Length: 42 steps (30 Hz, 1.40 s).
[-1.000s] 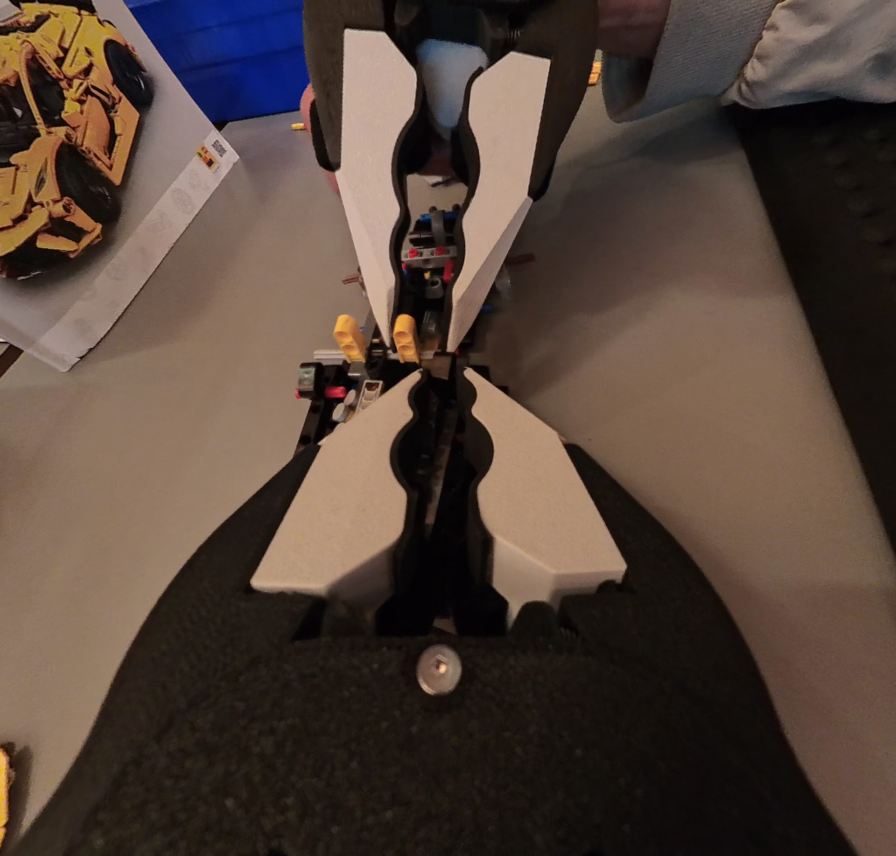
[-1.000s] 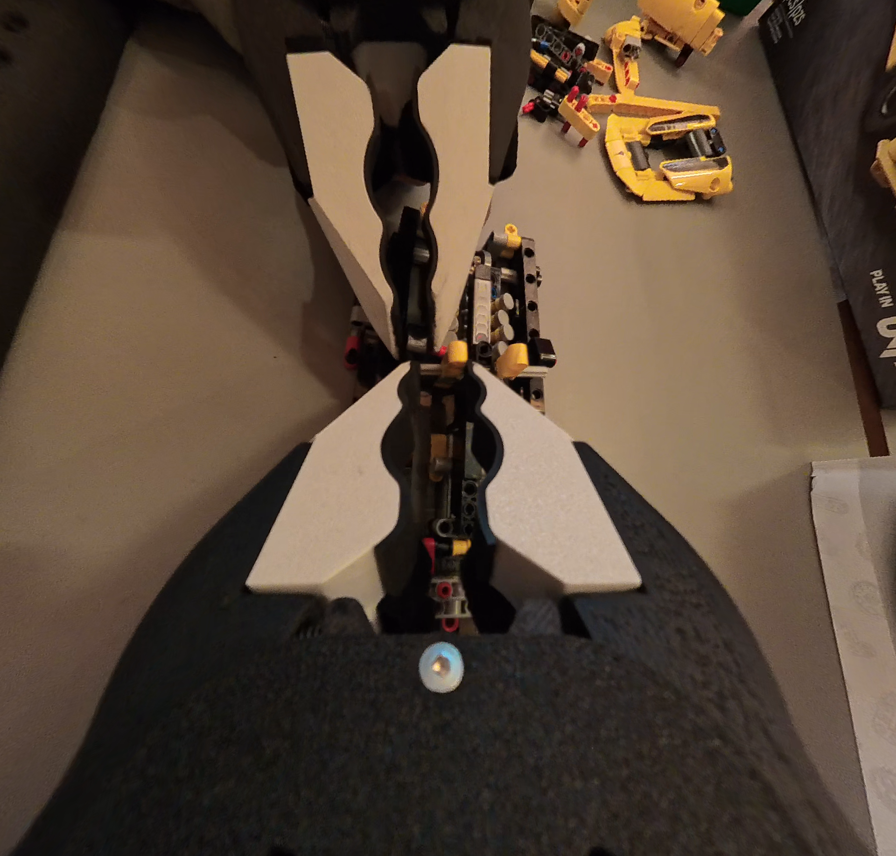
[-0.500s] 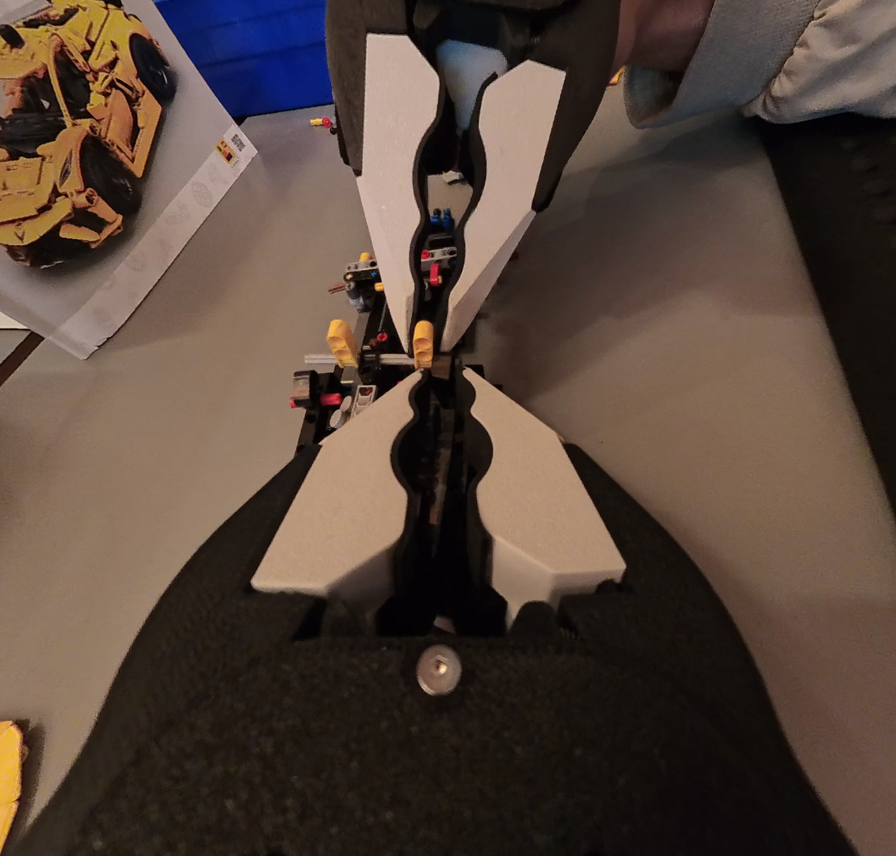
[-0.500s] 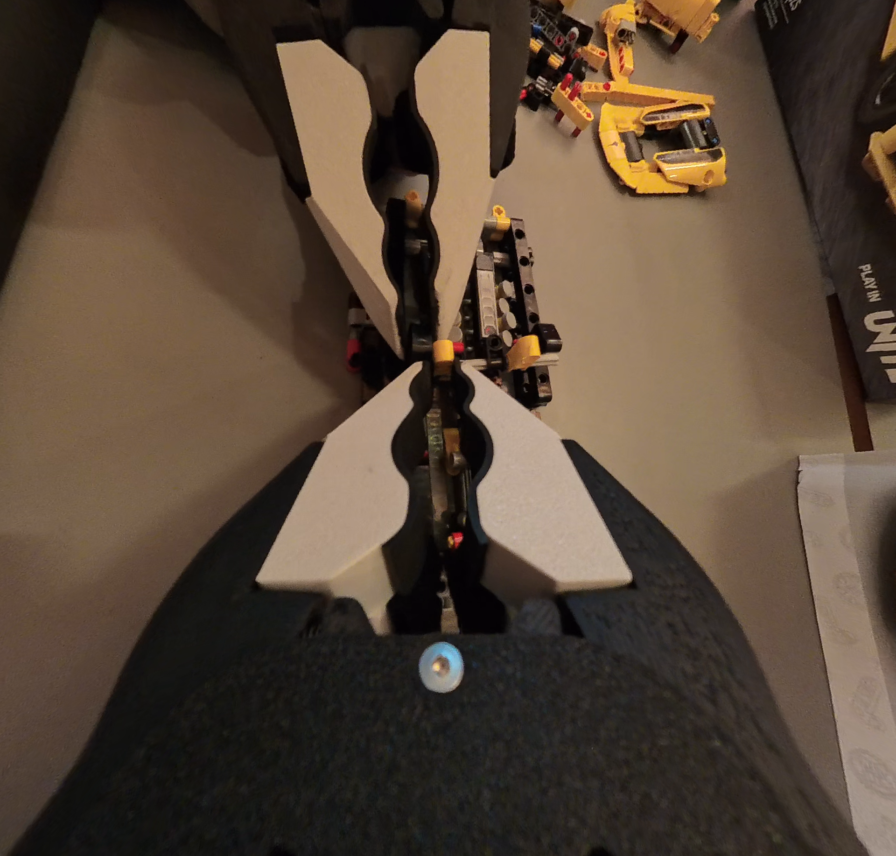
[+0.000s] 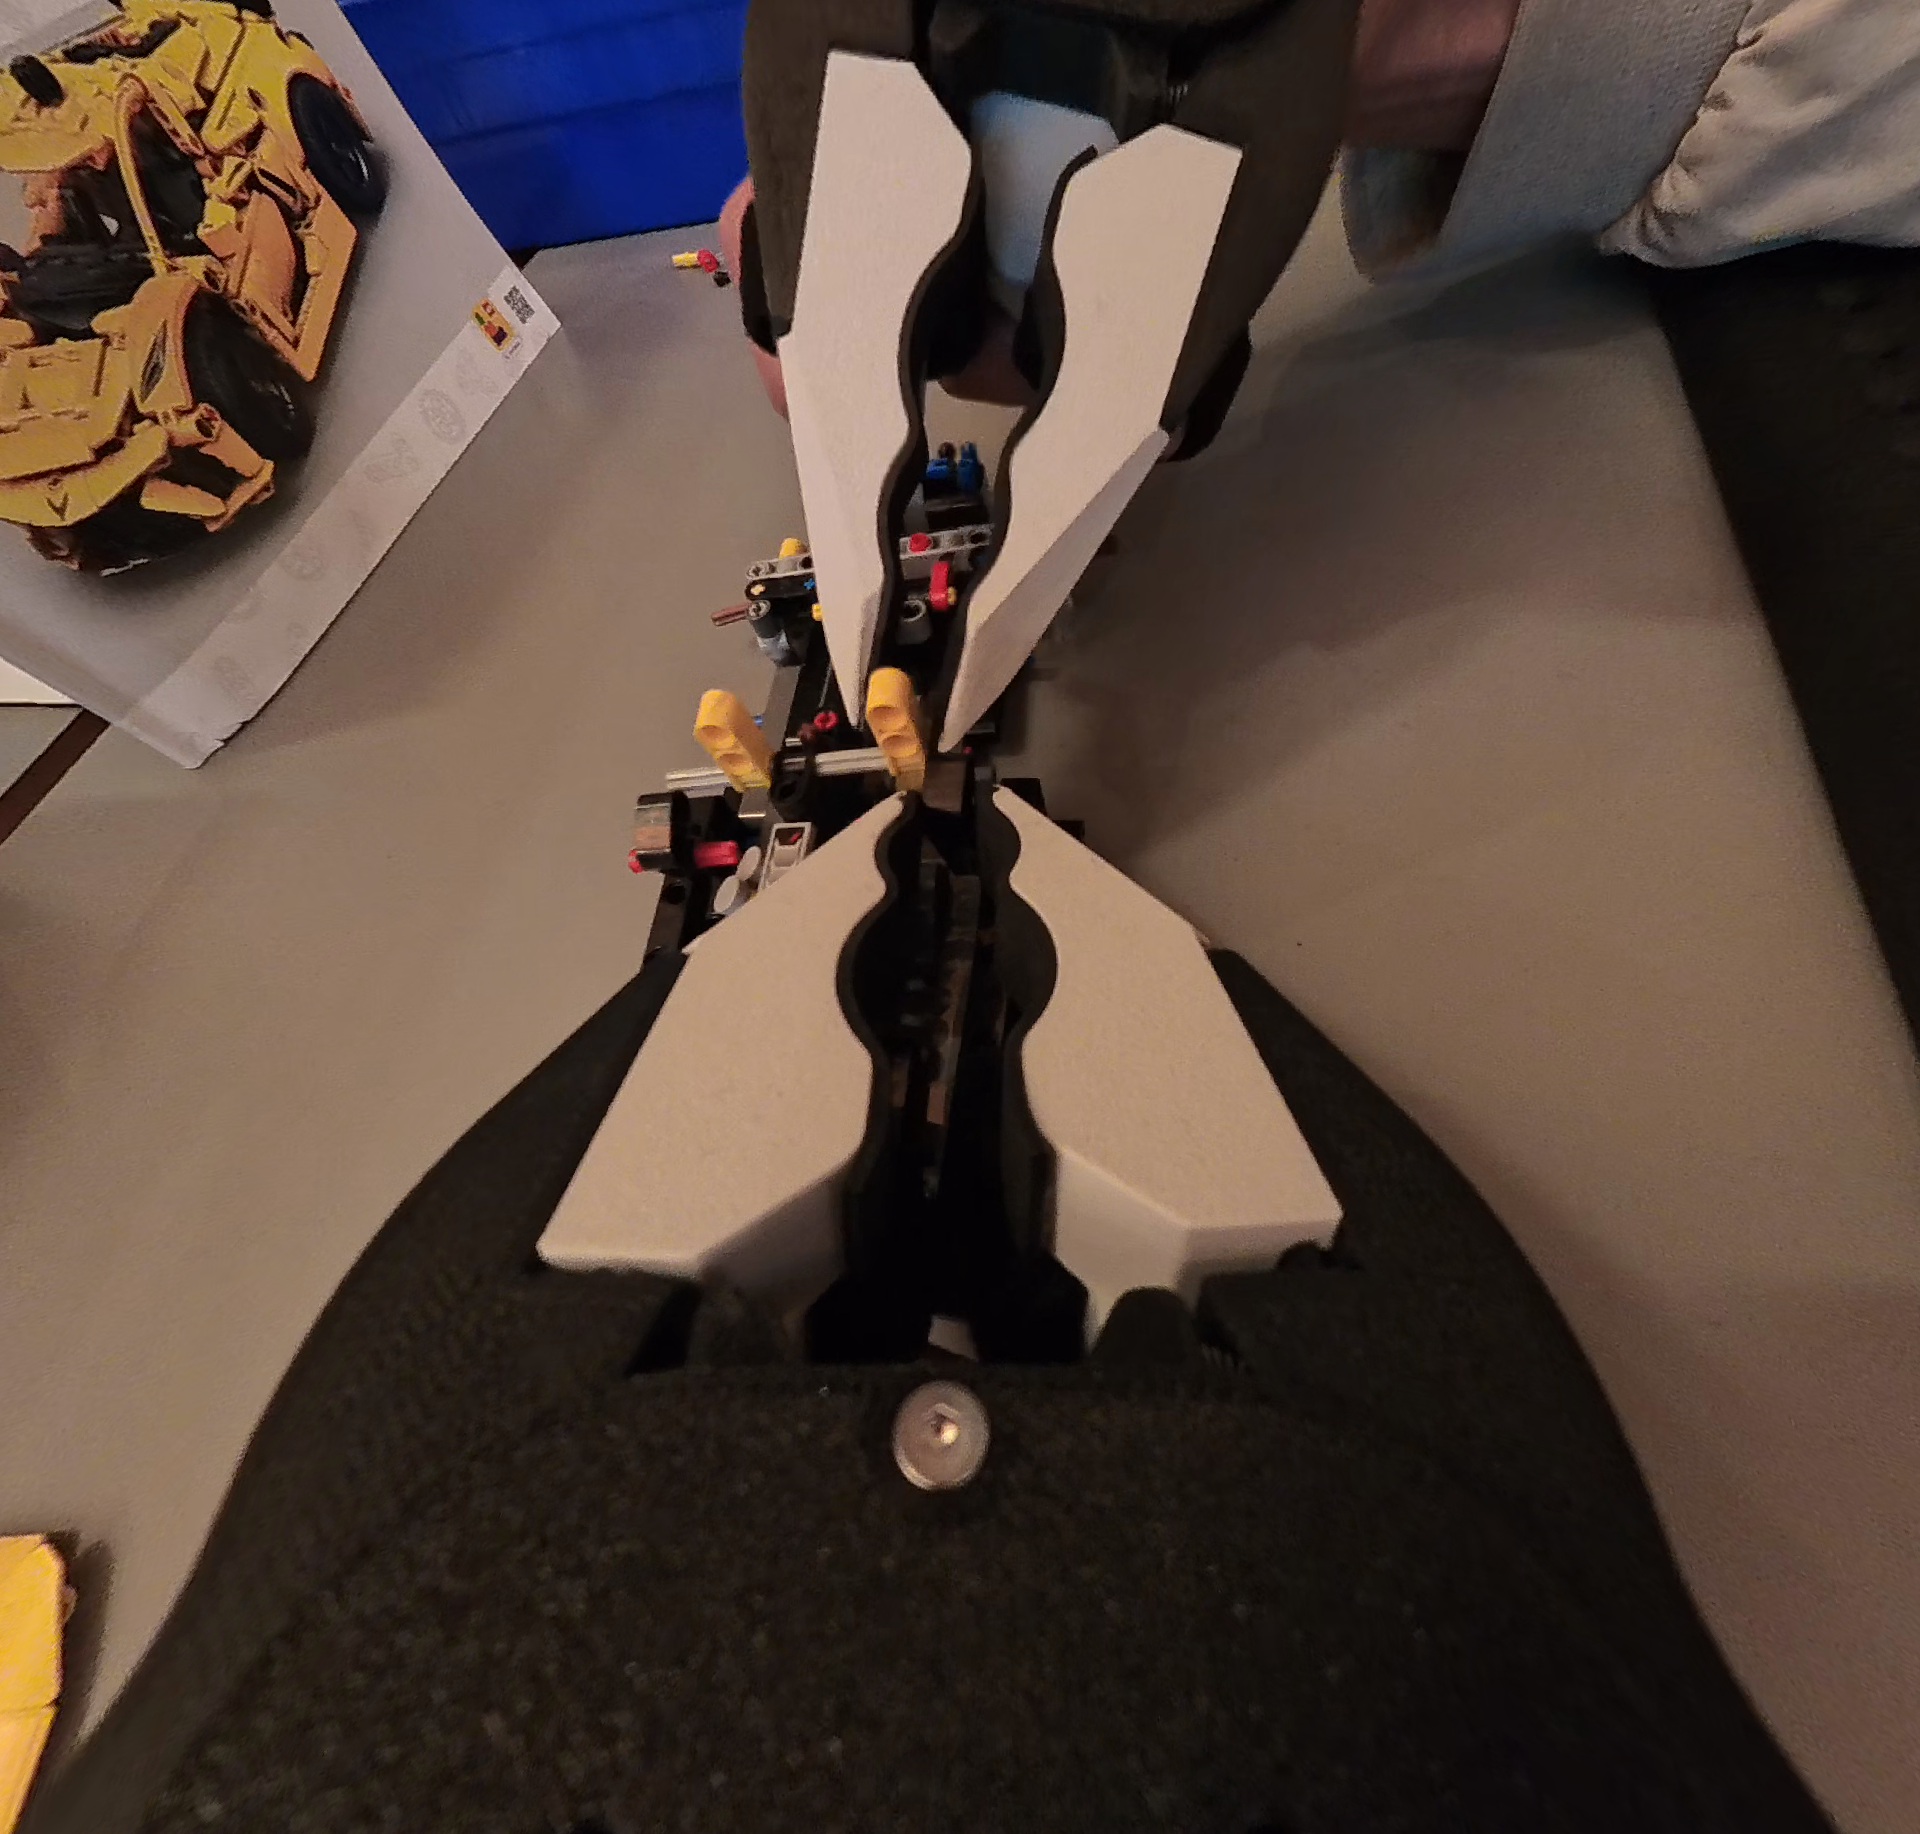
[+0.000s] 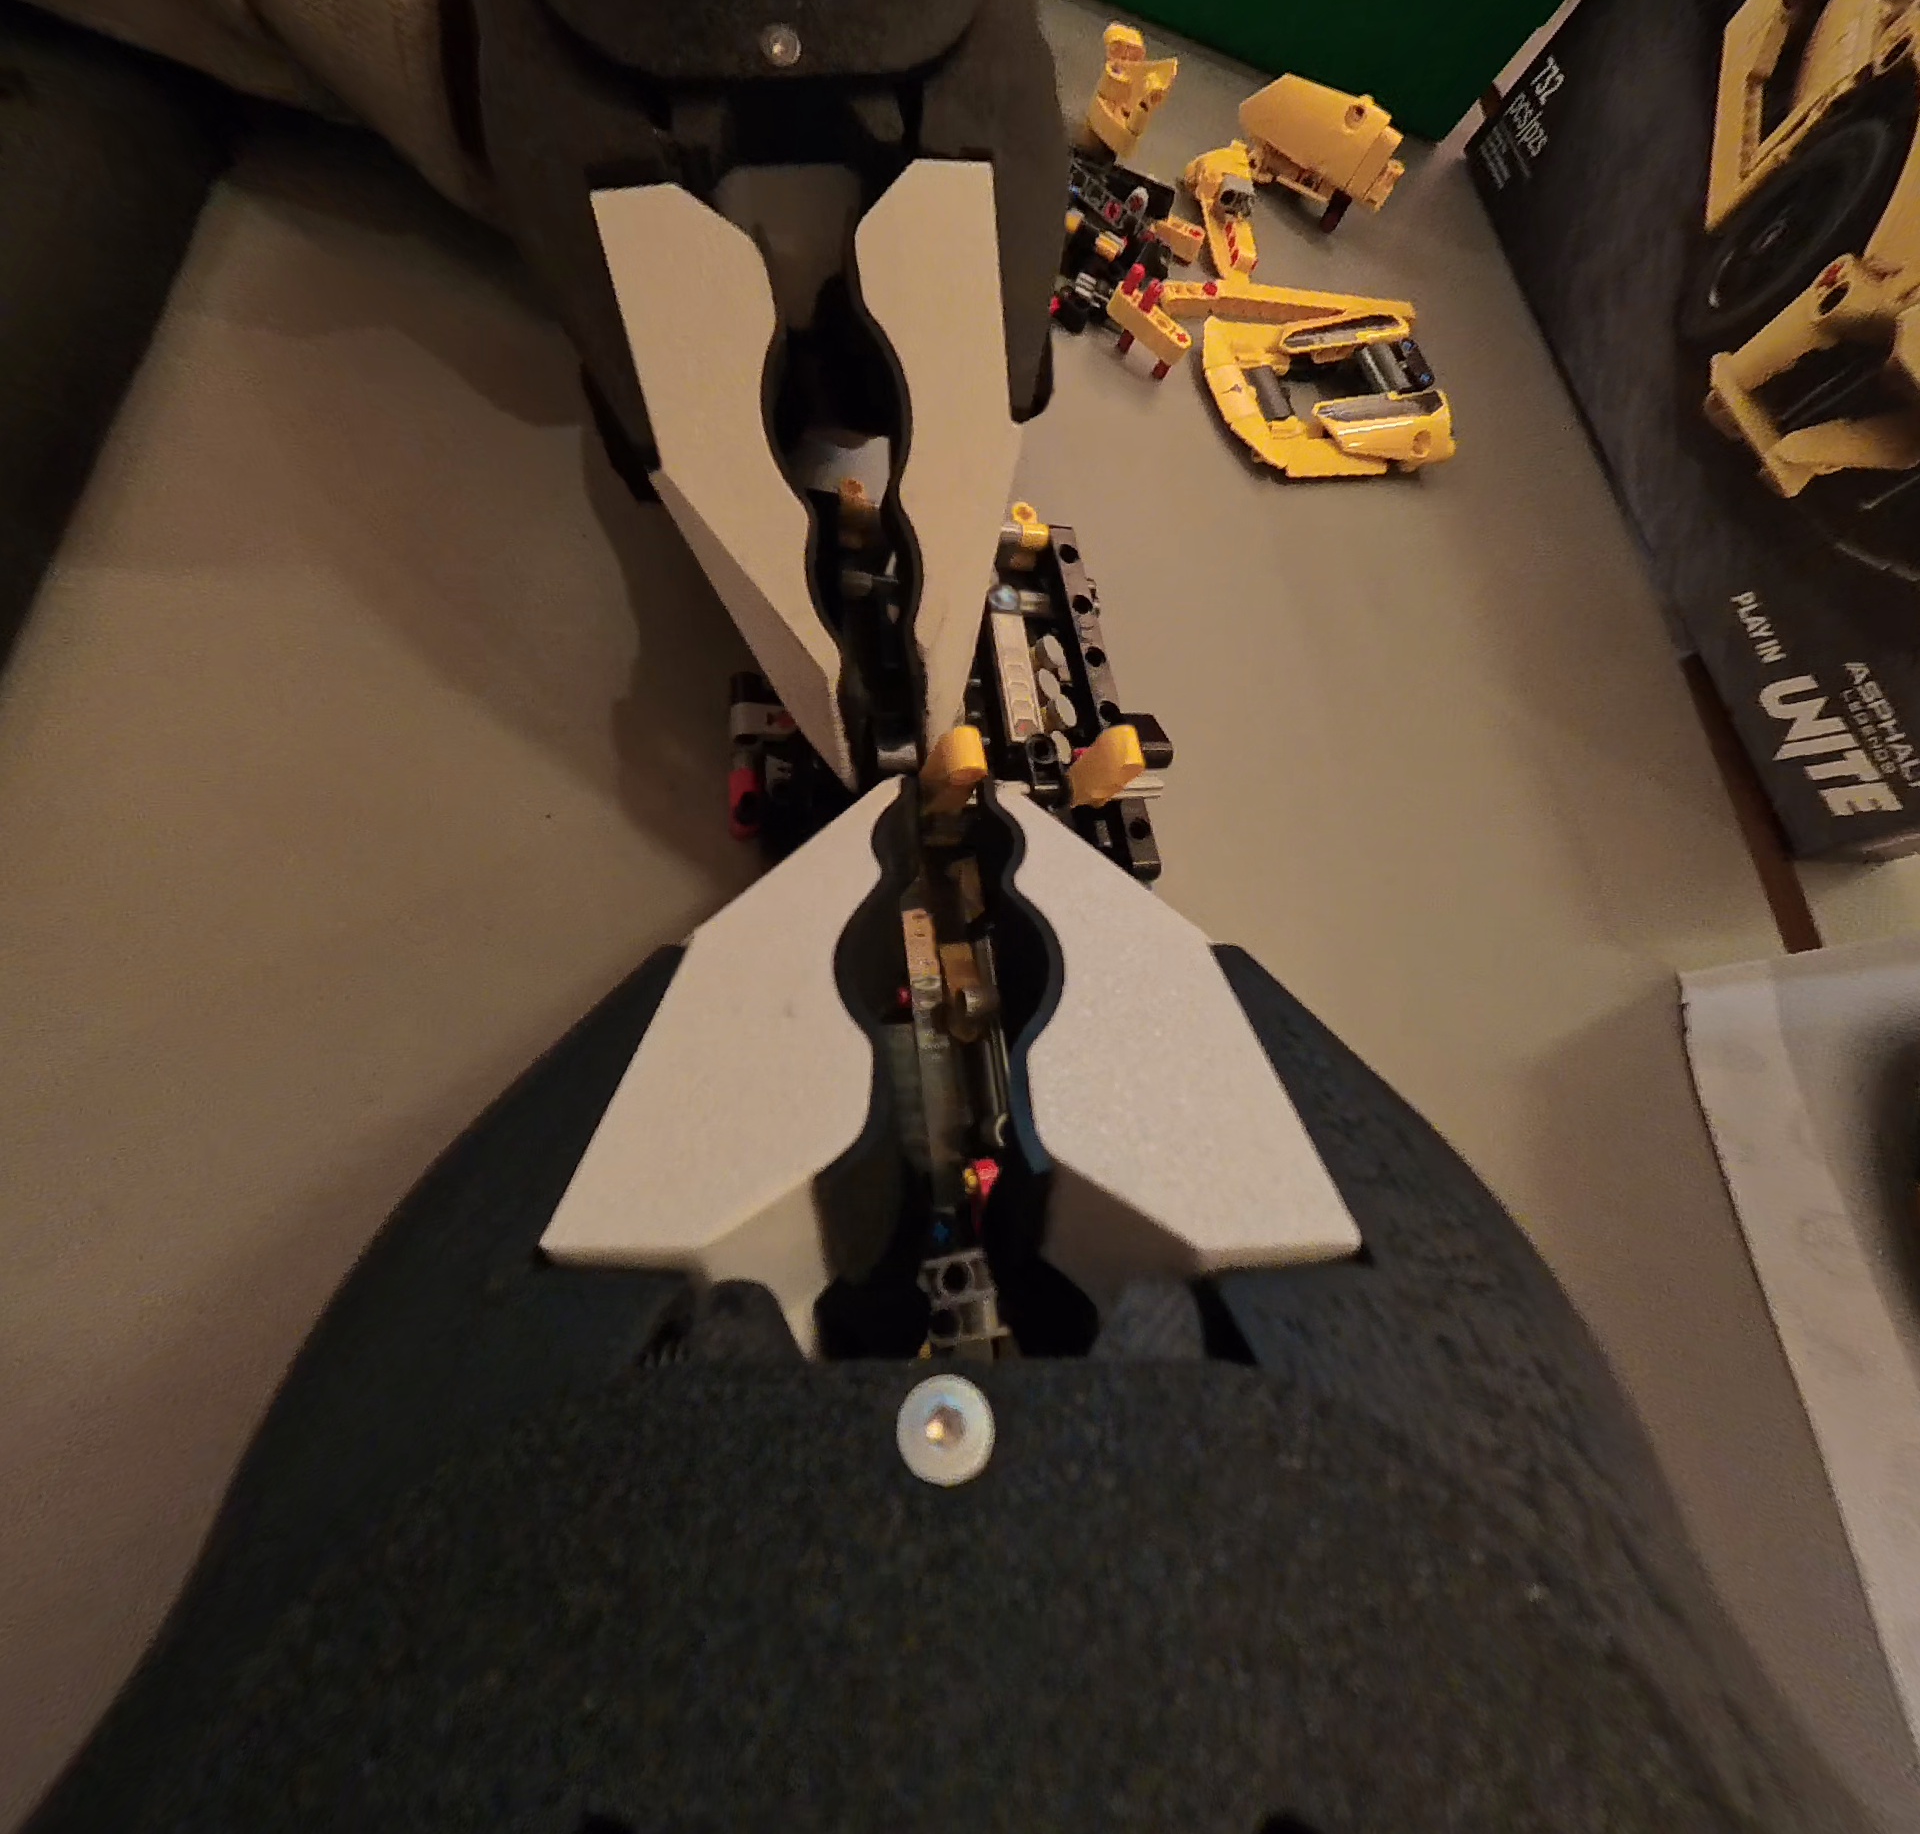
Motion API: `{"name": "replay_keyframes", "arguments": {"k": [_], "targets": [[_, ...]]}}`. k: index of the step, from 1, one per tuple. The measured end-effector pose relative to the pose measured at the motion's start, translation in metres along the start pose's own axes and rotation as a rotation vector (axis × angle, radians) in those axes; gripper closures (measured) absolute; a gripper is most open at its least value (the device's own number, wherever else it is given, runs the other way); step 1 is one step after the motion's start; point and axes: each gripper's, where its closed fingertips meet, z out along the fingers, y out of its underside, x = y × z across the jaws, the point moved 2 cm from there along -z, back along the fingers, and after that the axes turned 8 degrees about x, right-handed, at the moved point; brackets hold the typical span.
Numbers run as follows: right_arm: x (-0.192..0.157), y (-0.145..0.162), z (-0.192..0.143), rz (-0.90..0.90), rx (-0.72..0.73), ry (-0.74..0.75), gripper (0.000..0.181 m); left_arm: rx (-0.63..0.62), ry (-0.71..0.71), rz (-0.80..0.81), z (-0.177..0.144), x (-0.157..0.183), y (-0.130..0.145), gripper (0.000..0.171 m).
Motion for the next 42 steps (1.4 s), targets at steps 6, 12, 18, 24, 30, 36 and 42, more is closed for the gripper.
{"name": "replay_keyframes", "arguments": {"k": [6,12,18,24,30,36,42], "targets": [[-0.001,0.002,-0.001,0.242,0.072,-0.180,0.176,-0.007,0.015,-0.017,0.000,0.001,0.000,0.161],[0.000,0.003,-0.003,0.335,0.112,-0.262,0.176,-0.034,-0.019,-0.020,0.002,0.003,-0.001,0.162],[0.000,0.004,-0.008,0.332,0.129,-0.281,0.176,0.111,0.009,-0.268,-0.015,-0.013,-0.030,0.143],[-0.002,0.003,-0.006,0.328,0.132,-0.287,0.176,-0.055,-0.038,-0.142,-0.005,-0.026,-0.010,0.153],[-0.005,0.001,-0.005,0.321,0.139,-0.301,0.176,-0.103,0.057,-0.087,0.004,-0.020,-0.004,0.164],[-0.003,-0.004,-0.004,0.332,0.176,-0.250,0.165,-0.064,0.012,-0.044,0.010,-0.024,-0.003,0.164],[0.004,0.005,-0.003,0.436,0.140,-0.262,0.173,-0.066,-0.049,-0.086,0.015,-0.031,-0.001,0.164]]}}
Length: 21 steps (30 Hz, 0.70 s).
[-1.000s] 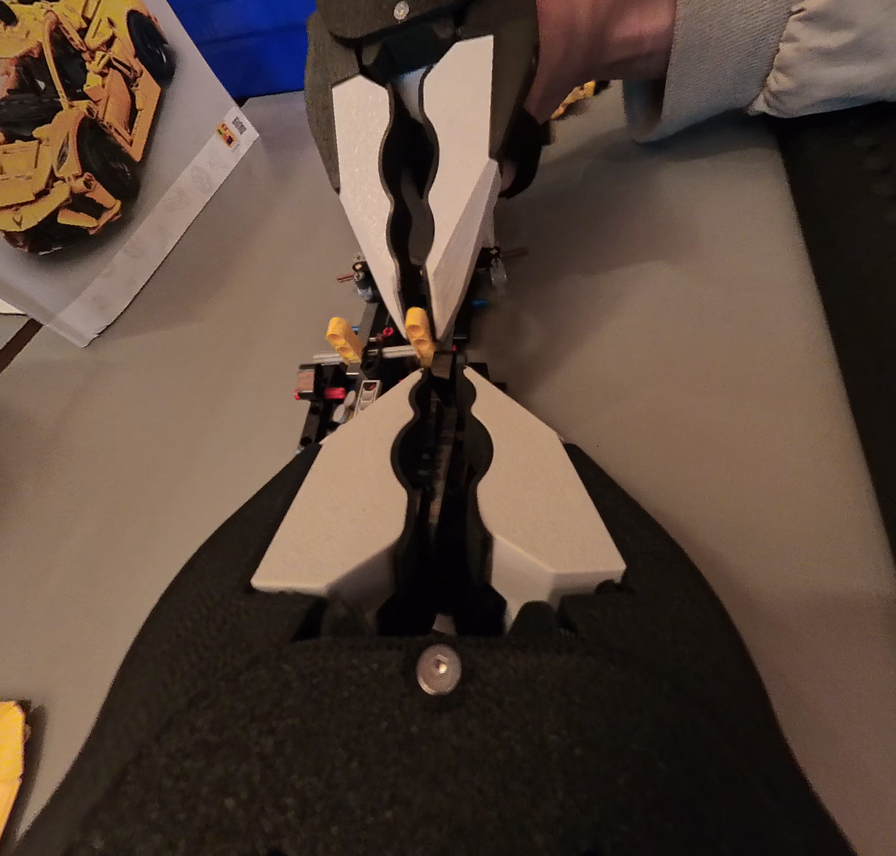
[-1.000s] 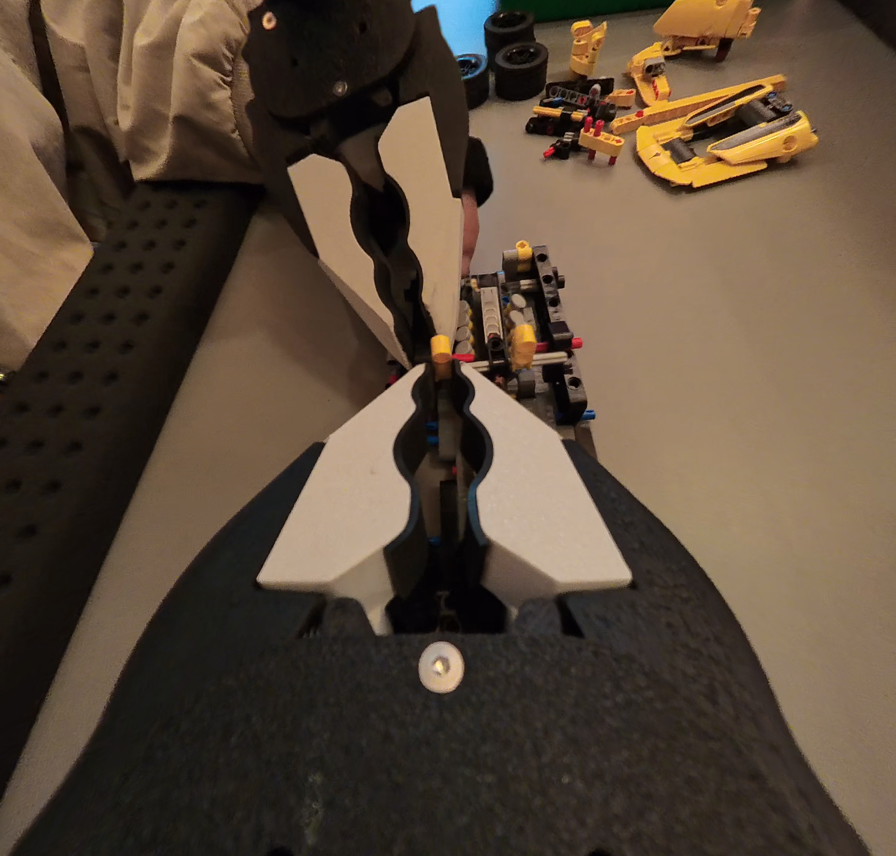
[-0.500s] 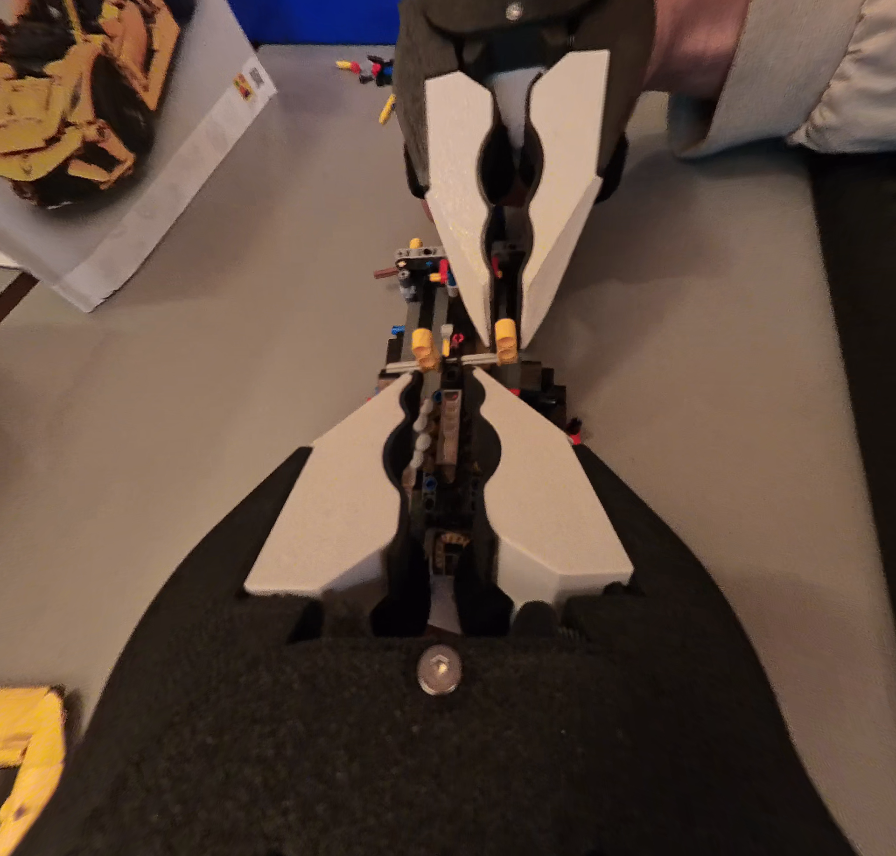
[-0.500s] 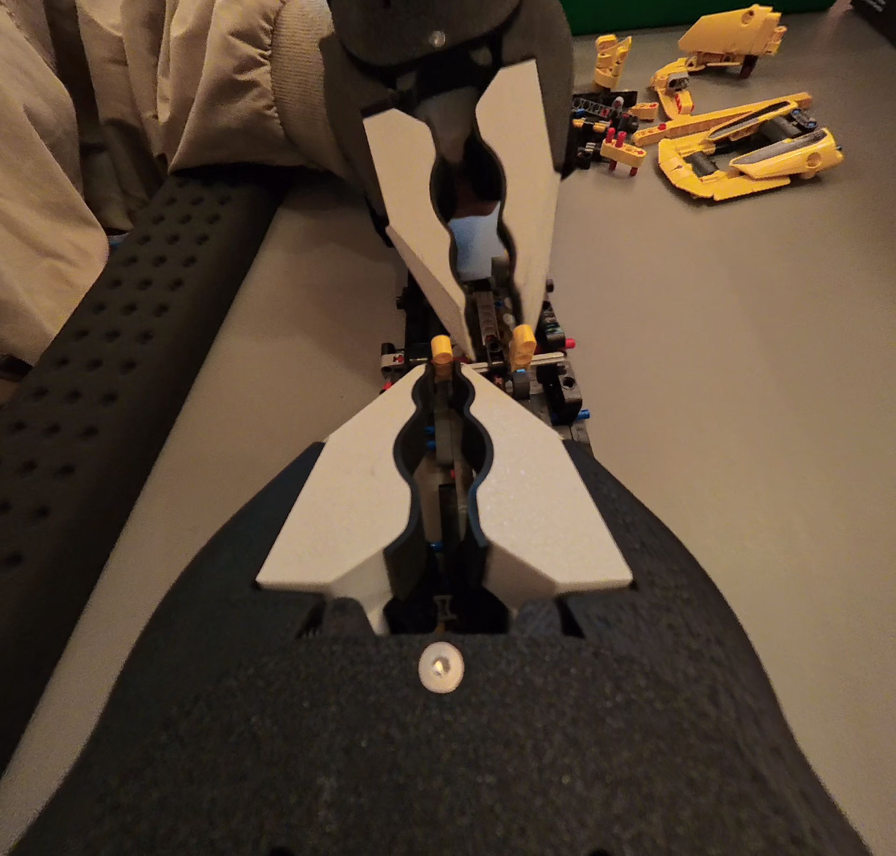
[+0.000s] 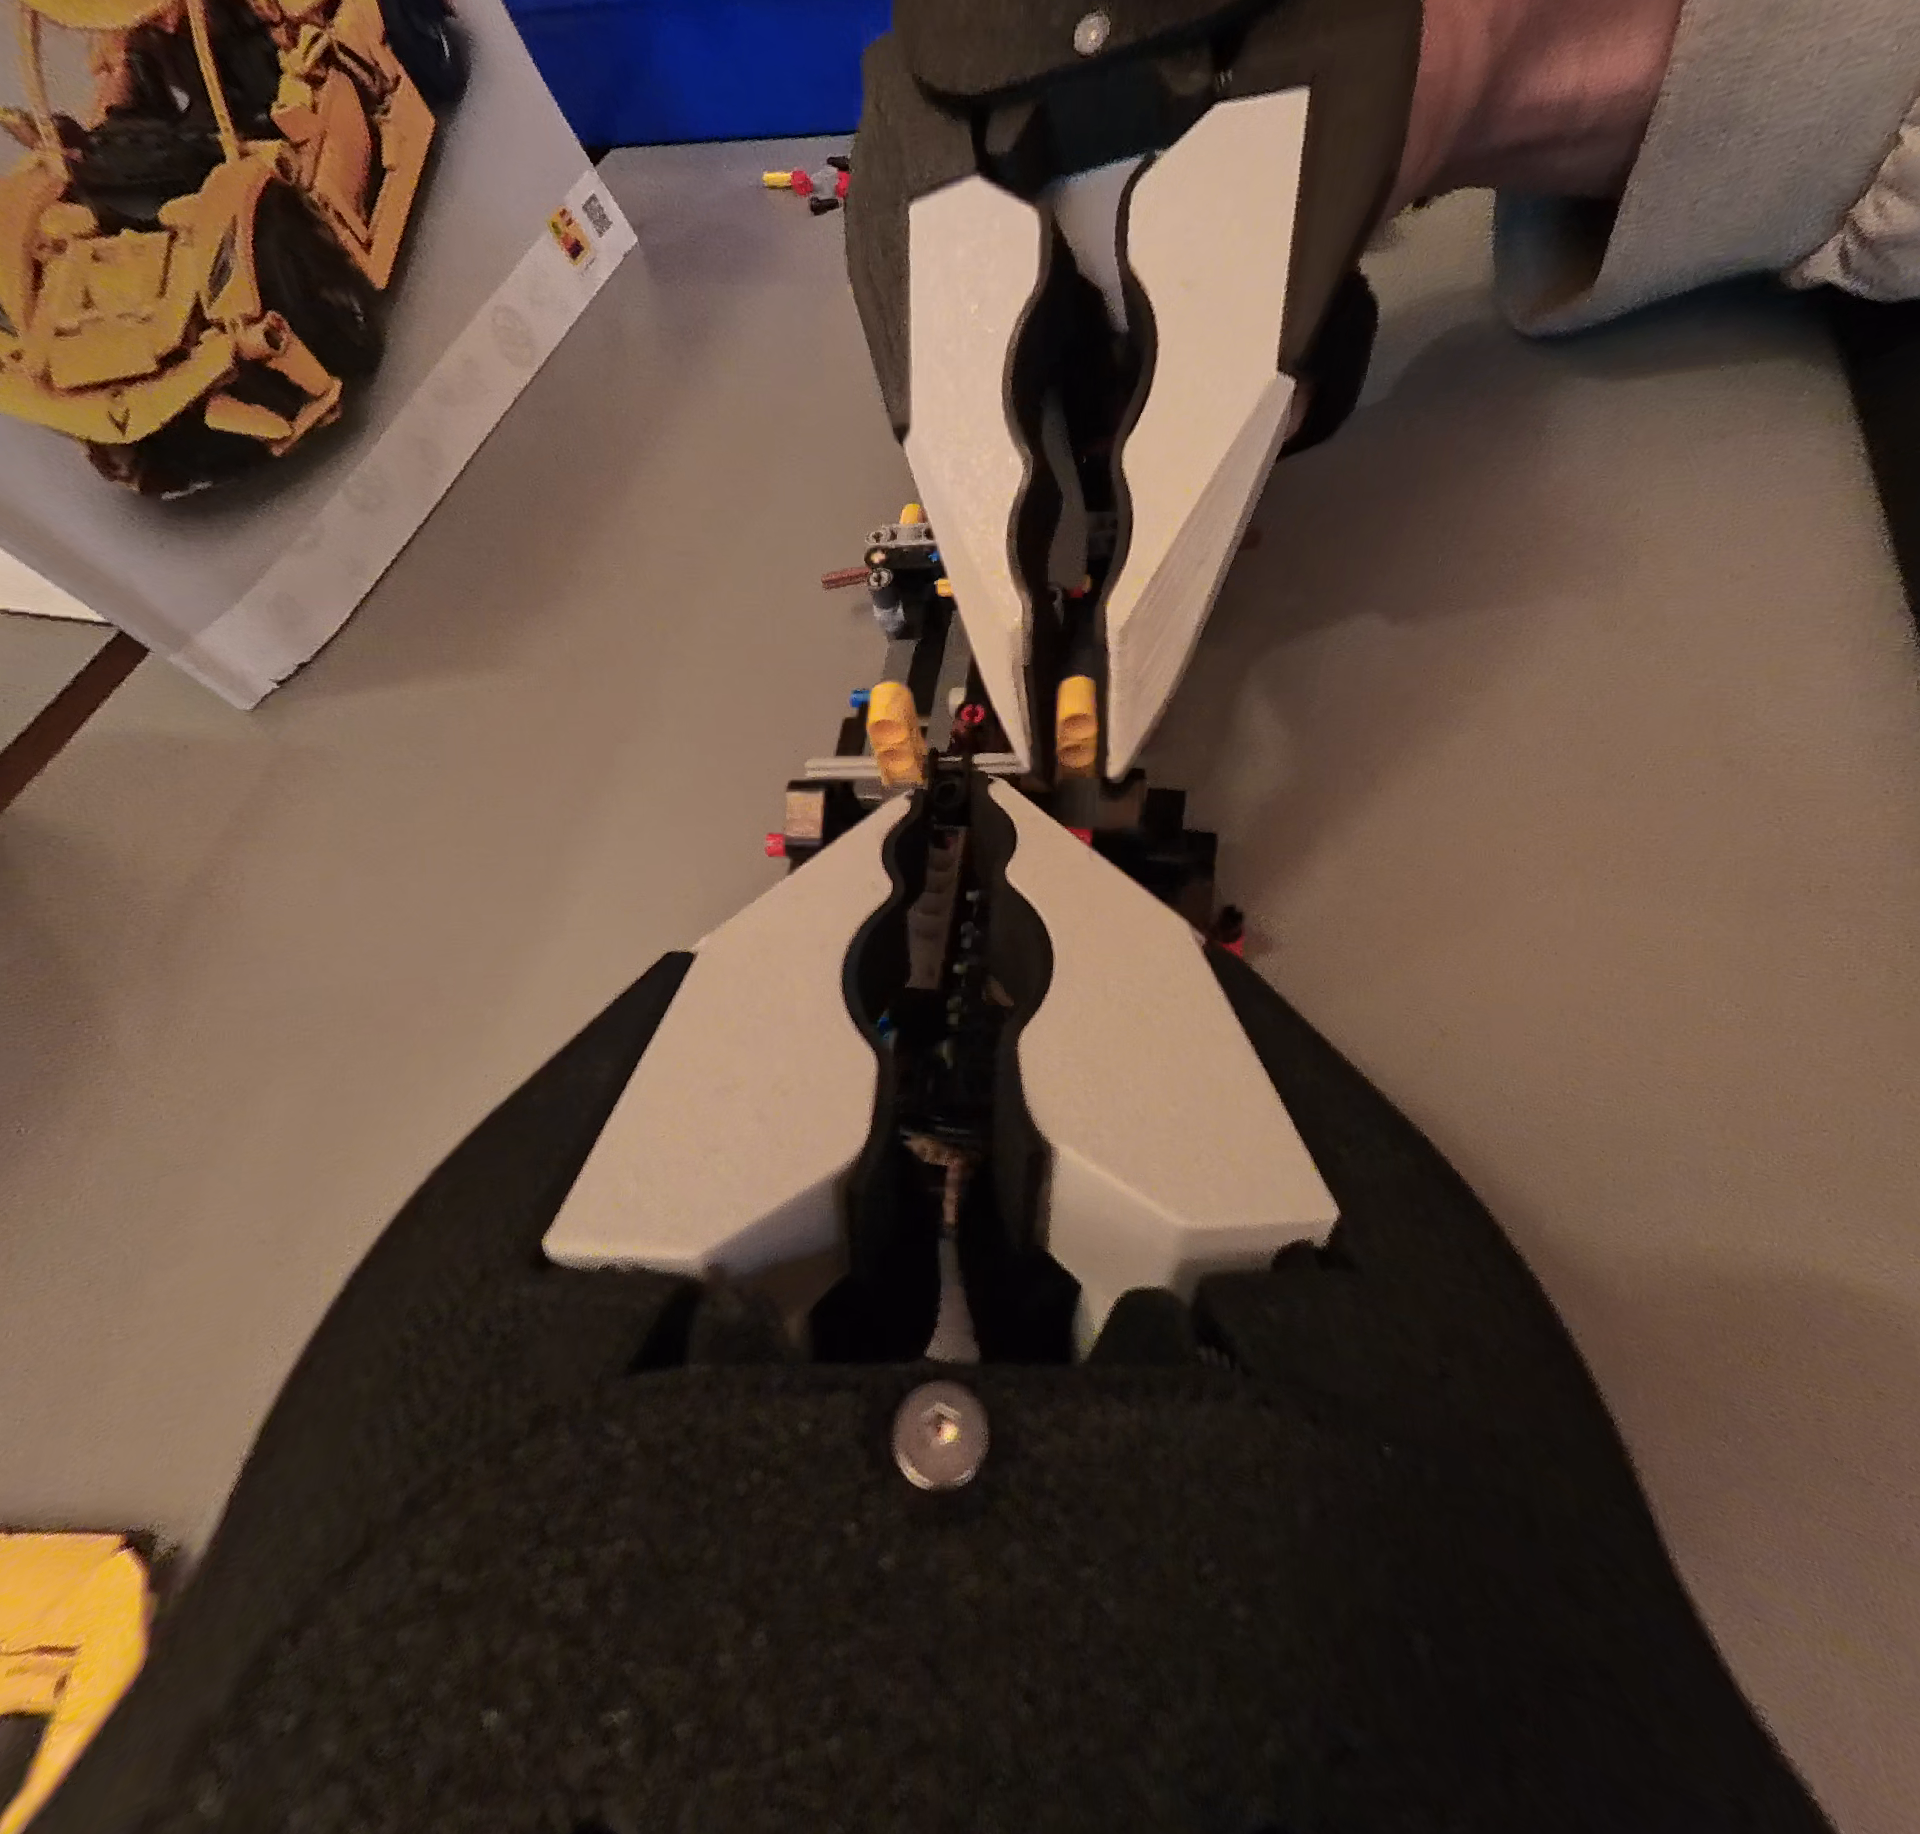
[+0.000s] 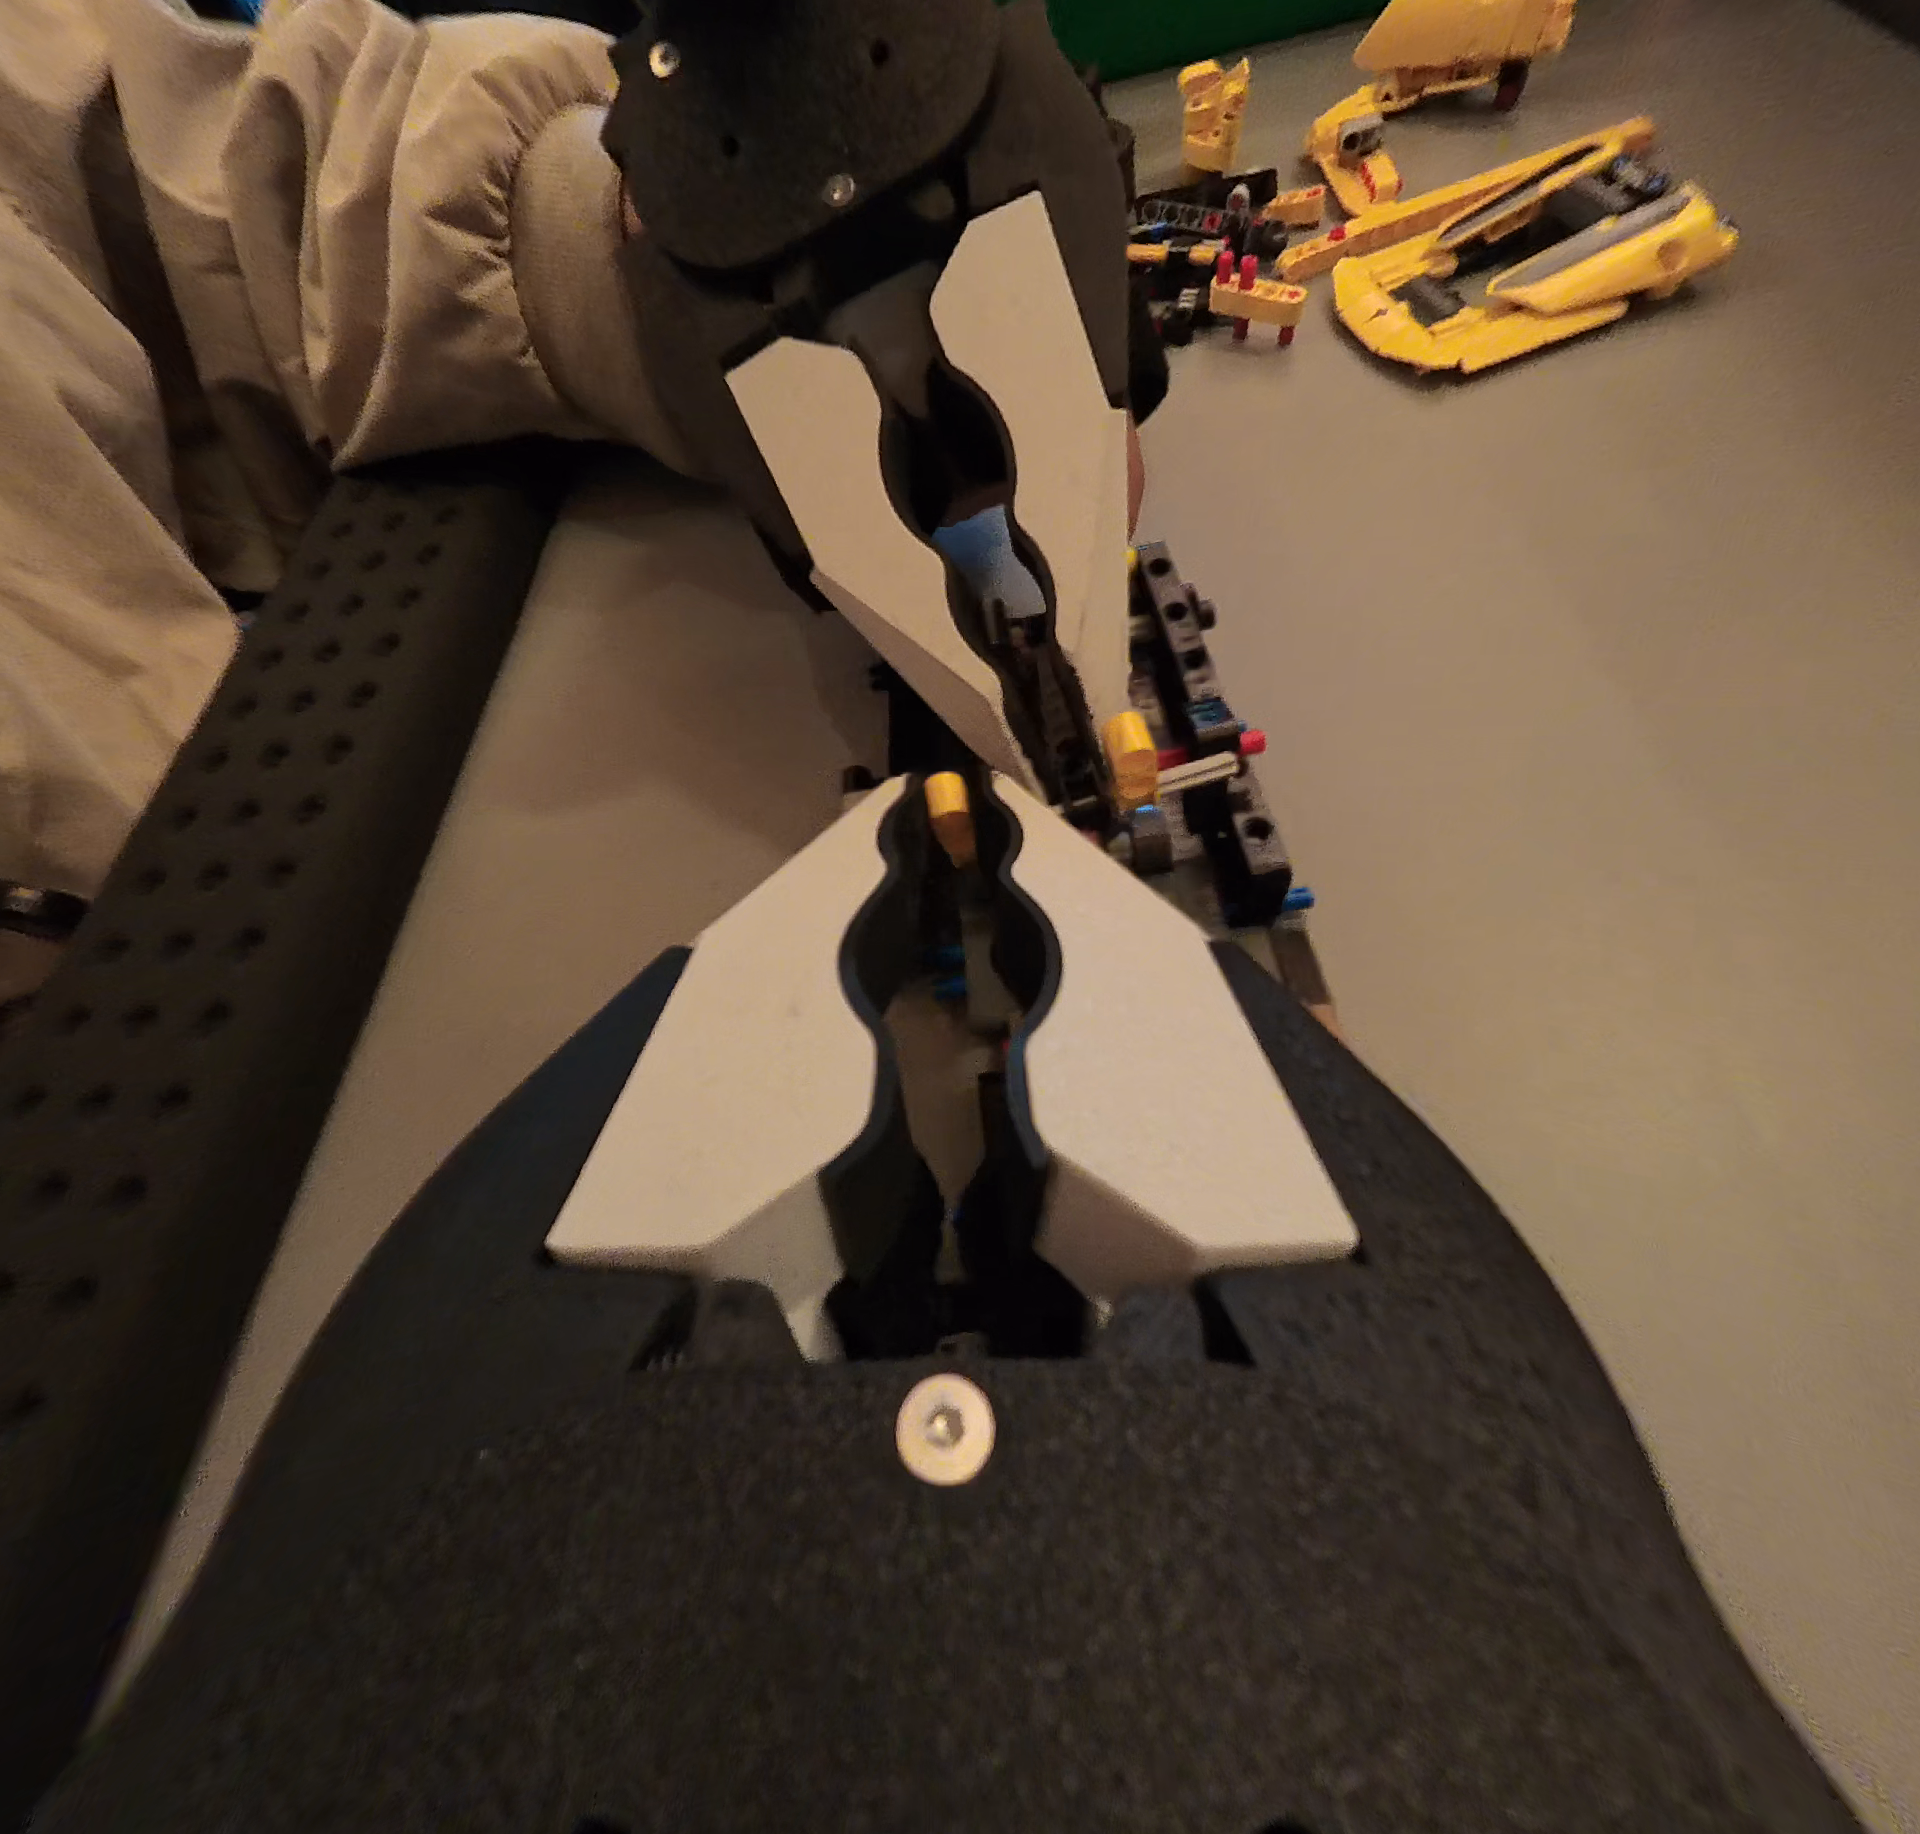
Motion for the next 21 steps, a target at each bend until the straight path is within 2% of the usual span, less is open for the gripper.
{"name": "replay_keyframes", "arguments": {"k": [1,2,3,5,8,12,15,18,21], "targets": [[-0.003,0.000,-0.001,0.036,0.002,-0.037,0.175,-0.007,-0.034,-0.007,0.001,-0.005,0.001,0.163],[-0.020,0.002,-0.001,0.080,-0.001,-0.169,0.175,-0.019,-0.094,0.005,0.001,-0.013,0.003,0.162],[-0.027,0.005,0.003,0.085,0.000,-0.196,0.174,-0.027,-0.120,0.014,0.001,-0.018,0.003,0.161],[-0.010,0.008,-0.007,-0.004,-0.039,-0.078,0.174,-0.014,-0.063,0.013,-0.002,-0.012,0.002,0.163],[-0.014,-0.017,-0.026,0.126,0.131,-0.158,0.175,0.006,-0.050,-0.019,-0.001,-0.010,0.002,0.163],[-0.007,-0.014,-0.029,0.165,0.124,-0.097,0.175,0.018,-0.035,-0.014,-0.001,-0.010,0.002,0.163],[-0.004,-0.024,-0.052,0.215,0.132,-0.053,0.175,0.026,-0.040,-0.046,-0.001,-0.009,0.002,0.163],[0.002,-0.018,-0.100,0.289,0.038,0.113,0.175,0.040,-0.046,-0.031,-0.002,-0.007,0.002,0.163],[0.026,0.043,-0.186,0.264,-0.298,0.596,0.175,0.052,-0.034,-0.060,-0.002,-0.007,0.002,0.163]]}}
